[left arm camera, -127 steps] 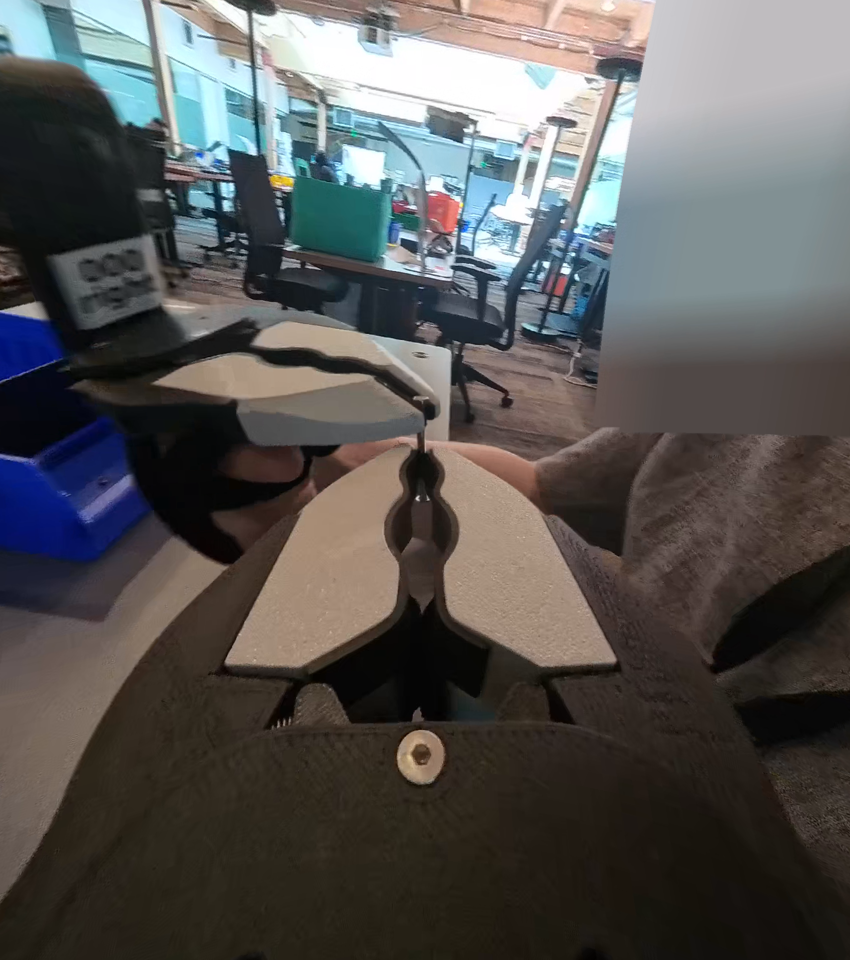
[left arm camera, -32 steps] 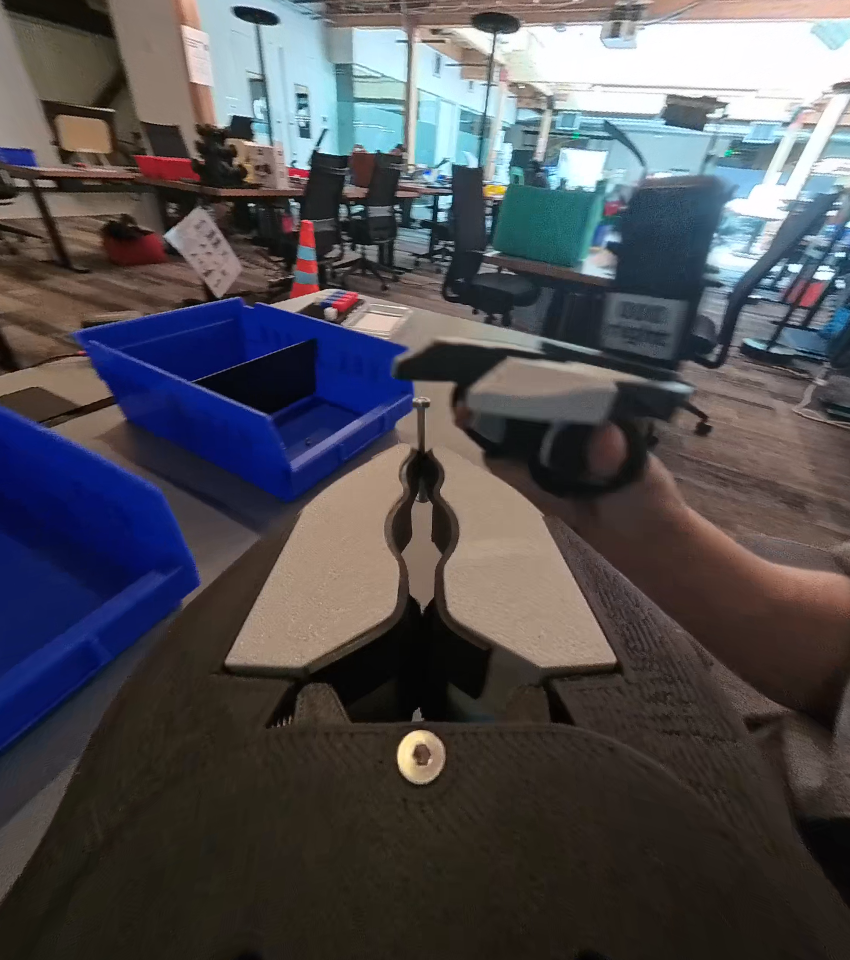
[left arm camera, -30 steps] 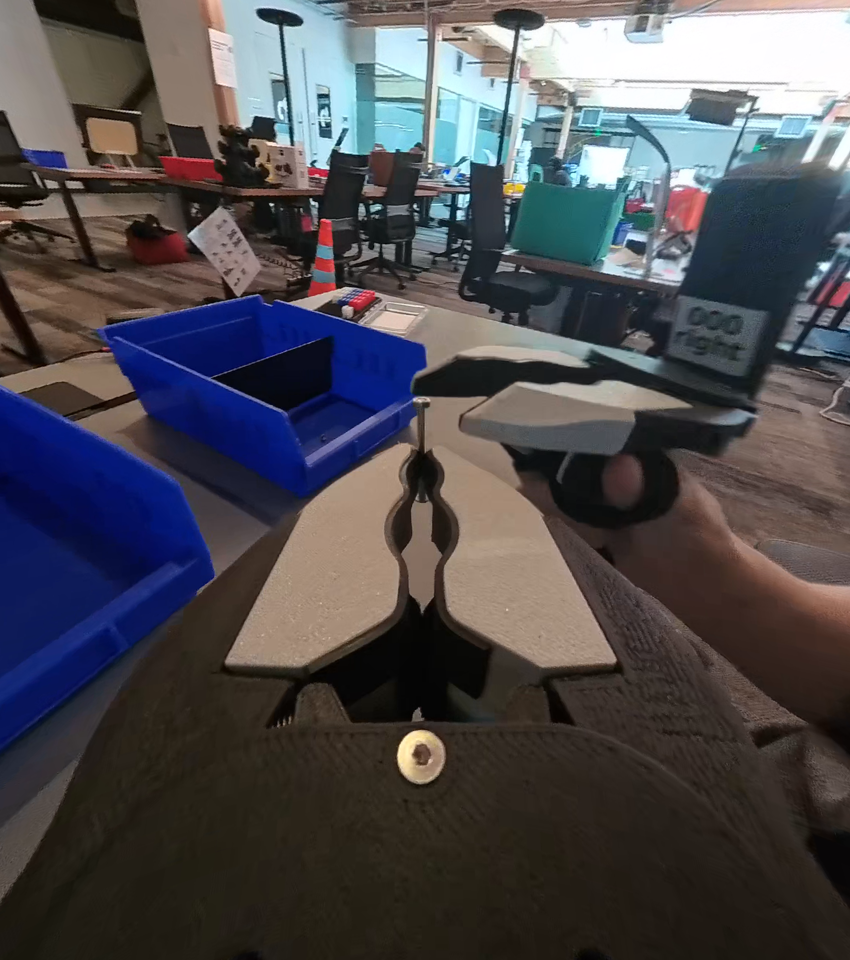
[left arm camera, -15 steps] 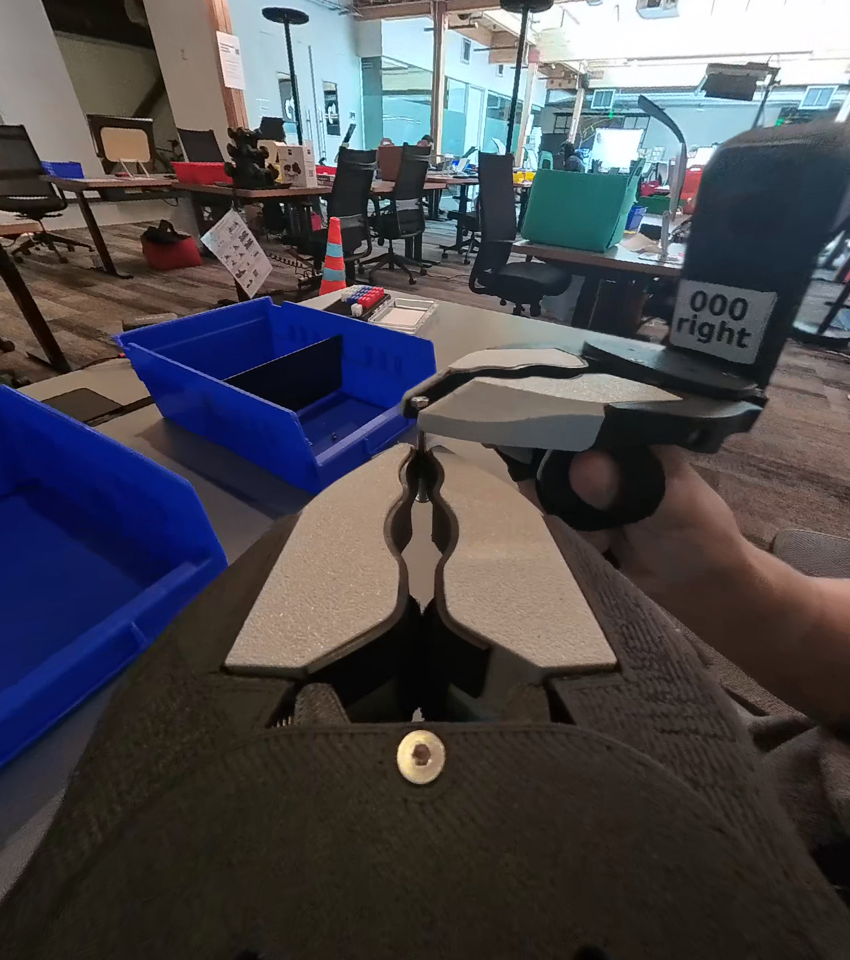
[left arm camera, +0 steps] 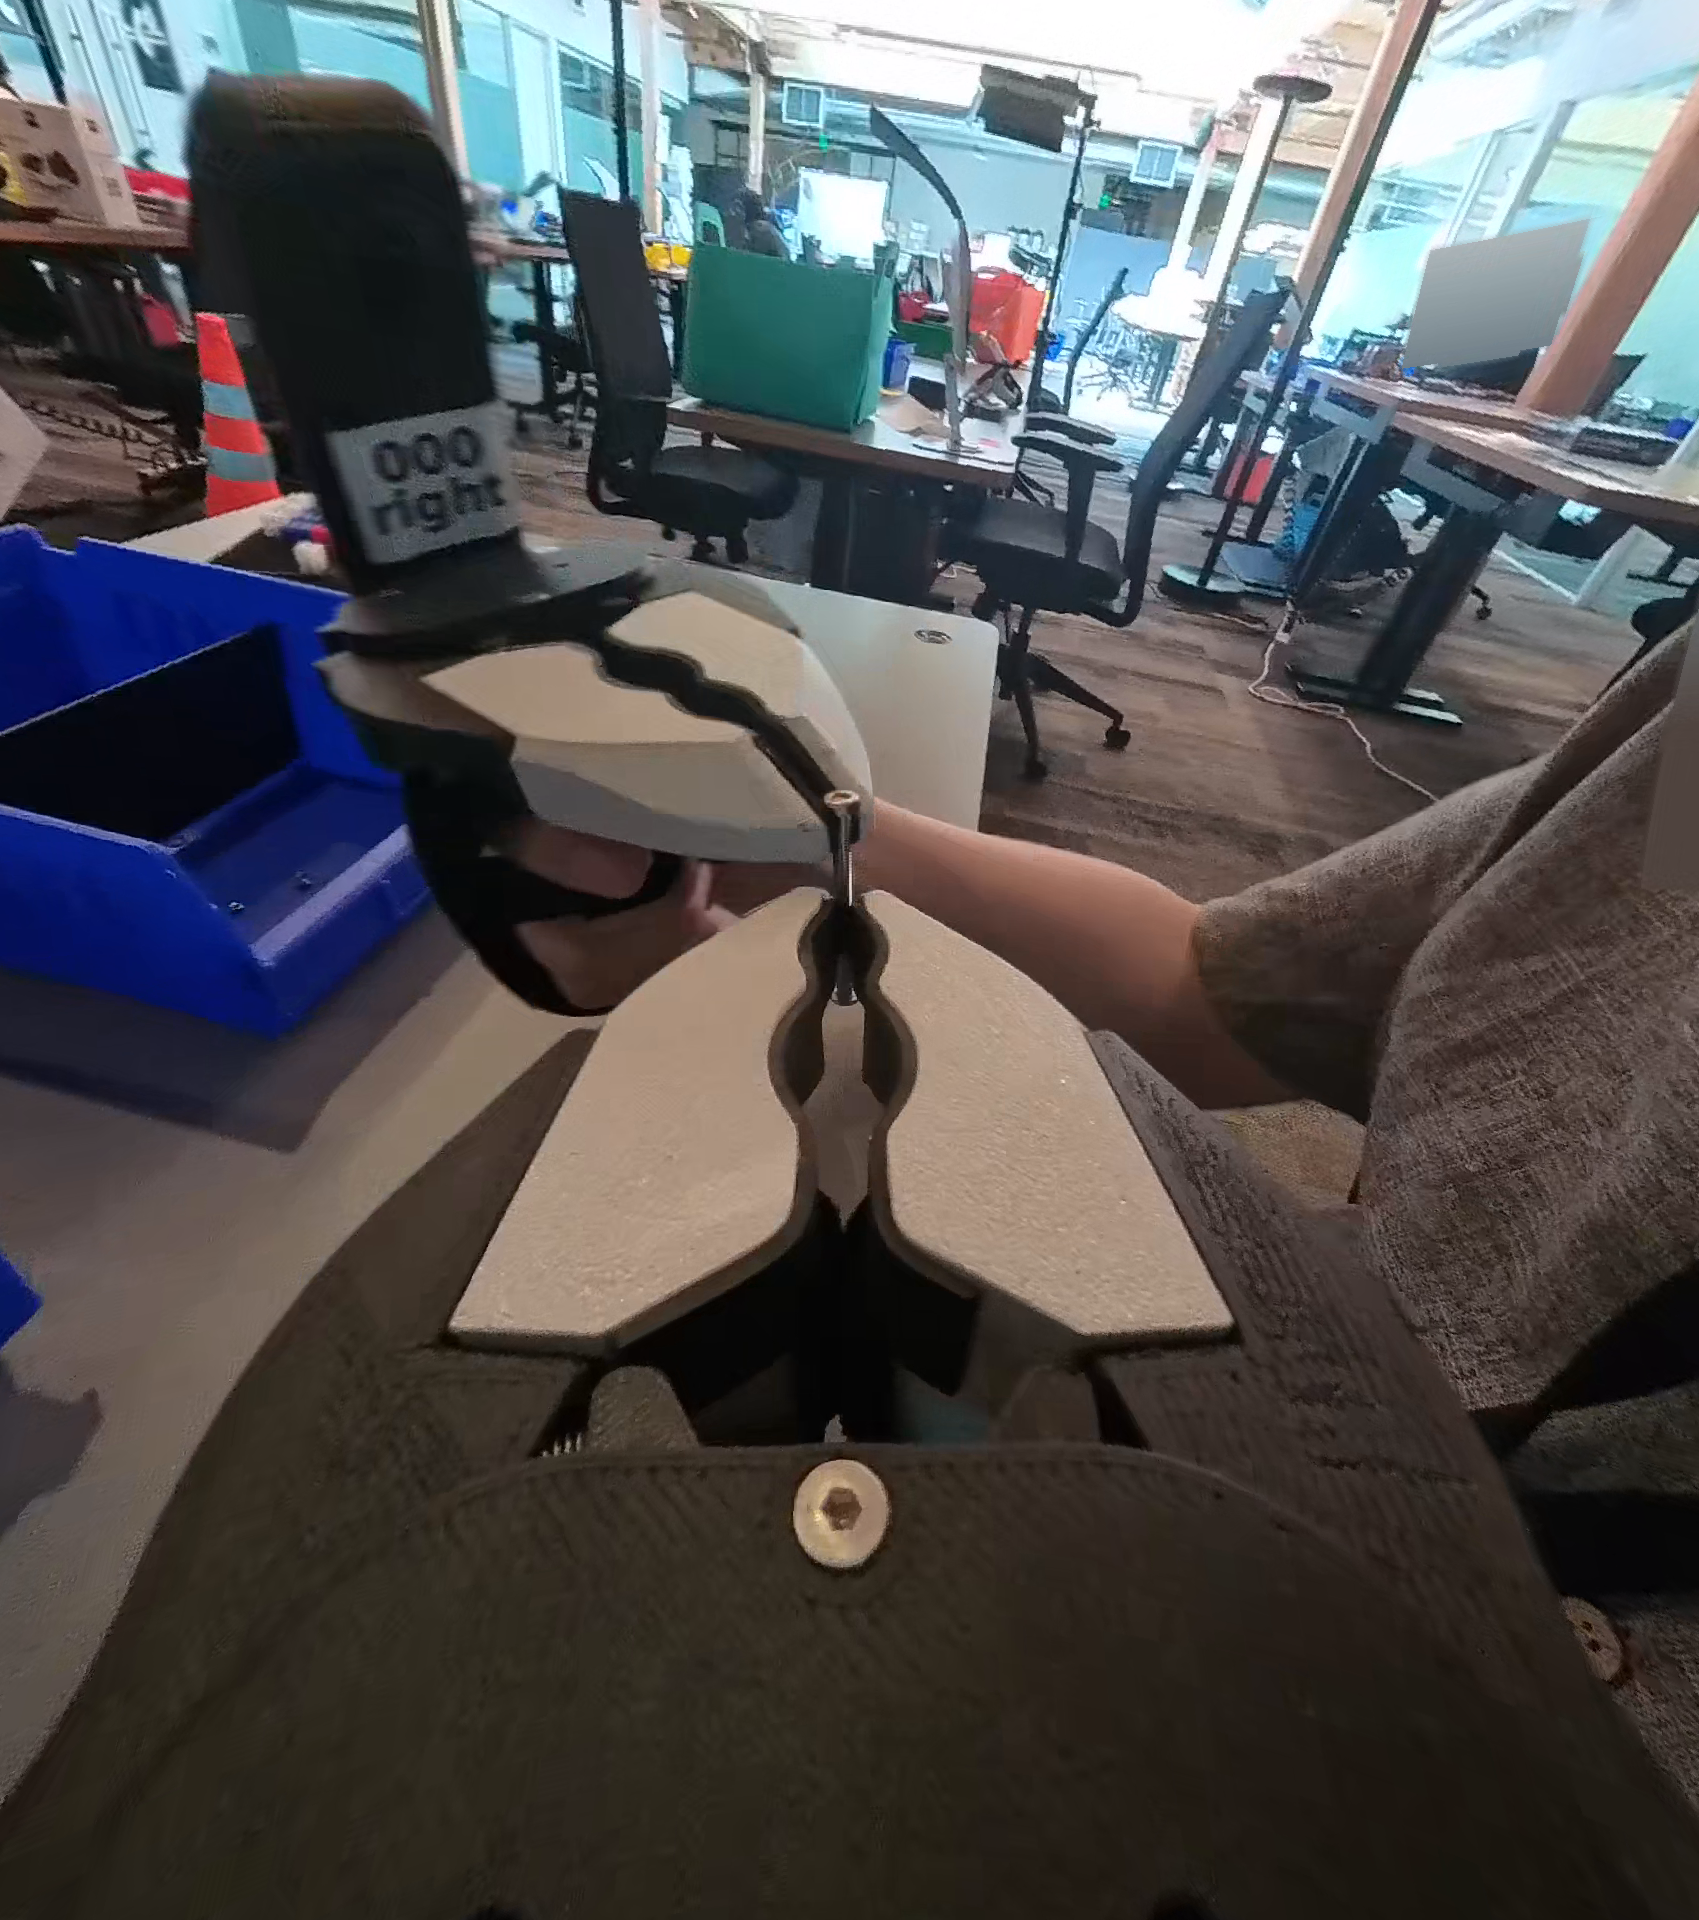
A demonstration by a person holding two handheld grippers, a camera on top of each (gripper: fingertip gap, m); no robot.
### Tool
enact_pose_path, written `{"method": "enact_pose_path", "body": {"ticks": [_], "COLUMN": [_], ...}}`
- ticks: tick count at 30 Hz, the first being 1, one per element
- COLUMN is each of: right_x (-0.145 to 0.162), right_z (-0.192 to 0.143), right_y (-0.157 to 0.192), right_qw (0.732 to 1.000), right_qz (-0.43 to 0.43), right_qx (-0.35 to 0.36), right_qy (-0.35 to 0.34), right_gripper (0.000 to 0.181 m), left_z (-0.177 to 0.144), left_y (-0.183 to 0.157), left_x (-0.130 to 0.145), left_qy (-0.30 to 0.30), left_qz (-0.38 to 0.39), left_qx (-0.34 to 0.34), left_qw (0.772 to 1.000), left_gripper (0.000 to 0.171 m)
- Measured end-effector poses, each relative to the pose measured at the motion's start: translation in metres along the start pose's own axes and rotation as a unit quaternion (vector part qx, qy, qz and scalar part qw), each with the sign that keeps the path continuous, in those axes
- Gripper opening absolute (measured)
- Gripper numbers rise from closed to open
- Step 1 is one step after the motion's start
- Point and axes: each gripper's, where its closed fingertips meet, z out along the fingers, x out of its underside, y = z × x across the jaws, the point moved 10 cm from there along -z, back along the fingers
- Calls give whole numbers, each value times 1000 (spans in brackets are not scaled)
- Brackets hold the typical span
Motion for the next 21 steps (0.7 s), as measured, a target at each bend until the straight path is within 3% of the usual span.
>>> {"method": "enact_pose_path", "body": {"ticks": [4,13,16,18,21], "right_x": [-1,10,11,11,15], "right_z": [1,-4,-5,-6,7], "right_y": [-11,8,19,25,39], "right_qw": [999,995,984,961,904], "right_qz": [17,-6,-41,-56,-101], "right_qx": [-40,53,127,226,377], "right_qy": [-10,-79,-120,-147,-175], "right_gripper": [3,21,25,25,31], "left_z": [-2,-5,-6,-8,-11], "left_y": [2,5,5,6,8], "left_x": [-1,-1,-2,-3,-4], "left_qy": [-9,-17,-19,-21,-27], "left_qz": [-6,-8,-4,-1,5], "left_qx": [-5,-25,-37,-47,-78], "left_qw": [1000,1000,999,999,997], "left_gripper": [2,2,2,1,2]}}
